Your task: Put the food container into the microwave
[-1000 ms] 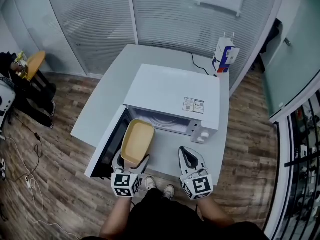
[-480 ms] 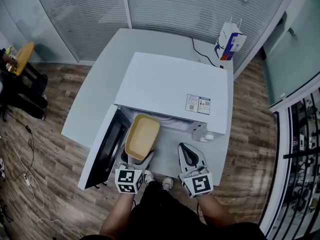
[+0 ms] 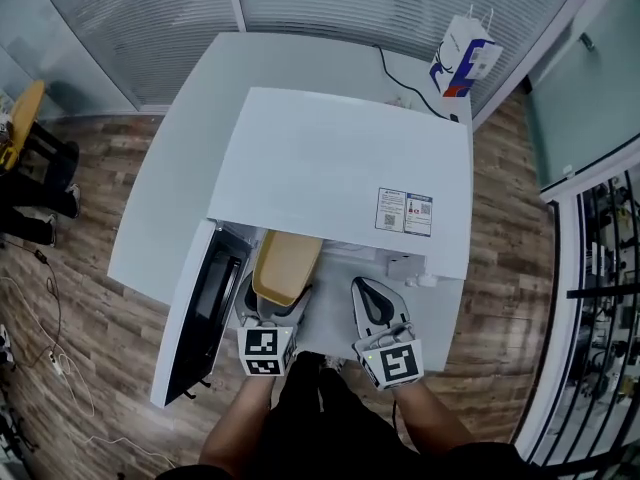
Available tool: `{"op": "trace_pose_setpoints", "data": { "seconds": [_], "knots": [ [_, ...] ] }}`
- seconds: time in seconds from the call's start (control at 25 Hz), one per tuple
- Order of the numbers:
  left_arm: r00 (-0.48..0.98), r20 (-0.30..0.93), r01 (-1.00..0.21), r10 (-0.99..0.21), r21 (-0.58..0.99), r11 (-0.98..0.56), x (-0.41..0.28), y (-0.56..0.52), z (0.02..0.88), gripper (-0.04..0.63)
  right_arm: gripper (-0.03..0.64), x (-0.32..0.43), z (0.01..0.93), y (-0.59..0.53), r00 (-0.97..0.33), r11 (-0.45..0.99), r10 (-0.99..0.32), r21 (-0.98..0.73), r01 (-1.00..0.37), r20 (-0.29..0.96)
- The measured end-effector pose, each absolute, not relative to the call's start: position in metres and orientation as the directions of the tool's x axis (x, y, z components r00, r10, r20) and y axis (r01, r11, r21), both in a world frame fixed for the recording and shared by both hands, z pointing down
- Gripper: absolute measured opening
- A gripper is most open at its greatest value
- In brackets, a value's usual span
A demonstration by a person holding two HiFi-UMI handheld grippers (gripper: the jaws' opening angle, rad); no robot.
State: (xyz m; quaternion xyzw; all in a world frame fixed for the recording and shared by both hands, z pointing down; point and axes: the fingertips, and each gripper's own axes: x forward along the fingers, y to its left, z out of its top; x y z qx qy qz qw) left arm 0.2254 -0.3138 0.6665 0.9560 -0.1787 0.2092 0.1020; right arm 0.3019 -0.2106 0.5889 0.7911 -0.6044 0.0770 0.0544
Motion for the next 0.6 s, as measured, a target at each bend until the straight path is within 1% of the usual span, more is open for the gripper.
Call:
{"op": "trace_pose_setpoints", "data": {
  "seconds": [0.2, 0.44, 0.6],
  "knots": [
    [0.845, 0.439, -0.374, -0.307, 0.073, -0.925, 0.250, -0.322, 0.676, 0.486, -0.002, 0.309, 0.606, -0.221, 0.259, -0.269, -0.940, -0.016, -0.963, 0.221],
    [0.852, 0.408, -0.377, -0.329, 0.042, -0.925, 0.281, -0.337, 0.676, 0.488, -0.002, 0.315, 0.615, -0.232, 0.254, -0.266, -0.939, -0.021, -0.964, 0.232],
    [0.832, 0.430, -0.393, -0.352, 0.009, -0.919, 0.295, -0.348, 0.684, 0.488, -0.002, 0.318, 0.623, -0.235, 0.257, -0.273, -0.930, -0.024, -0.962, 0.261]
  ]
}}
